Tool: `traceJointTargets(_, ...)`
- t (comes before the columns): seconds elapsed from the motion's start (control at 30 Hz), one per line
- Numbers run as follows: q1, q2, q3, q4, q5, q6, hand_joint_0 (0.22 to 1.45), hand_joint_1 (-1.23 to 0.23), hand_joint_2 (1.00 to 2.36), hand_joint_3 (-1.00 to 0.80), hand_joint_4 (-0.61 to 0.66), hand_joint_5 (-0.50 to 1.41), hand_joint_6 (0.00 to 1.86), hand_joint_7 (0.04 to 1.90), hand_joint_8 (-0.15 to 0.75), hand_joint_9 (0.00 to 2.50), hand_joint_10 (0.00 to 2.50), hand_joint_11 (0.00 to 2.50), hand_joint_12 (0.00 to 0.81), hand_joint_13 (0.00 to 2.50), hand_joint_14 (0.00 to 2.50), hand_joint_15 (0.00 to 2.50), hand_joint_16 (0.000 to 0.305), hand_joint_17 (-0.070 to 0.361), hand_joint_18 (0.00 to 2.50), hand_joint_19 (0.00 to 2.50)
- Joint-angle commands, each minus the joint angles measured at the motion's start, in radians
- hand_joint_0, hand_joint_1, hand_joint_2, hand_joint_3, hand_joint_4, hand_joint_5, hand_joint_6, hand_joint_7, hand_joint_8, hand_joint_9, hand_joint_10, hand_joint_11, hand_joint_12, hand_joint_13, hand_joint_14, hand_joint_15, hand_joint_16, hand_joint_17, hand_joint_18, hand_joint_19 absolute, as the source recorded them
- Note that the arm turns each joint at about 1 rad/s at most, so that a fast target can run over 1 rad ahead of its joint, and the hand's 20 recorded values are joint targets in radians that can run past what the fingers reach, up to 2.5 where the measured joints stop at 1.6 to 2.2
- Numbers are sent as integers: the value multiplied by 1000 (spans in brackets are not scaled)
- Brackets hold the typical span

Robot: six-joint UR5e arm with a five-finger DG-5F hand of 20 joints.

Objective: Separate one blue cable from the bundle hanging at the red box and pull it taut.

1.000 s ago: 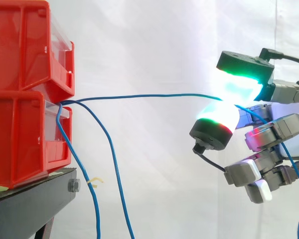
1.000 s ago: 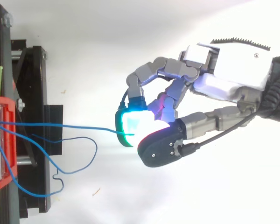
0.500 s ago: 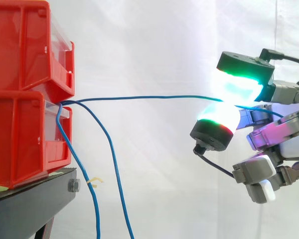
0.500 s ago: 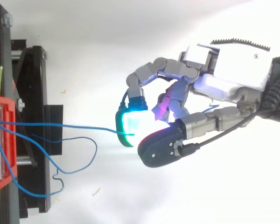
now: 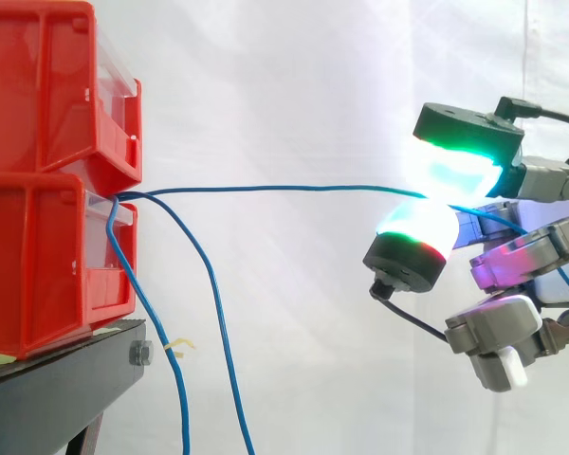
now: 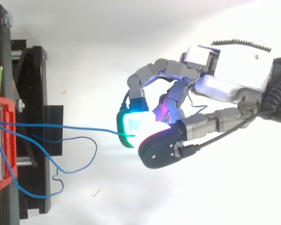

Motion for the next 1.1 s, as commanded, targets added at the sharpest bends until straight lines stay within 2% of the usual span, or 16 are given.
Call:
traceJointTargets(0.0,2,2,-1,-2,0,-13,631,-683,1026,-38,3,-202,907,1255,293,1331,873,1999,373,1147,15,1523,52,117,881,876)
traceJointTargets(0.23,8,2,1,-5,0,-84,633,-683,1024,-37,4,-201,909,1243,298,1332,879,1984,378,1146,13,1502,53,119,887,862)
traceJointTargets(0.43,9,2,-1,-8,-3,-102,634,-682,1024,-36,4,-200,909,1244,297,1333,871,1988,379,1147,13,1503,53,120,891,862)
traceJointTargets(0.6,20,2,-1,-5,-13,-145,635,-684,1024,-39,7,-200,908,1244,299,1338,865,1999,379,1147,13,1504,53,120,891,861)
traceJointTargets(0.77,25,0,1,-5,-28,-162,634,-683,1024,-36,8,-200,909,1241,300,1339,863,1997,379,1150,12,1500,53,120,889,862)
traceJointTargets(1.07,34,0,-1,-8,-32,-183,634,-683,1024,-35,7,-200,909,1243,300,1340,866,1976,379,1147,12,1505,53,120,885,860)
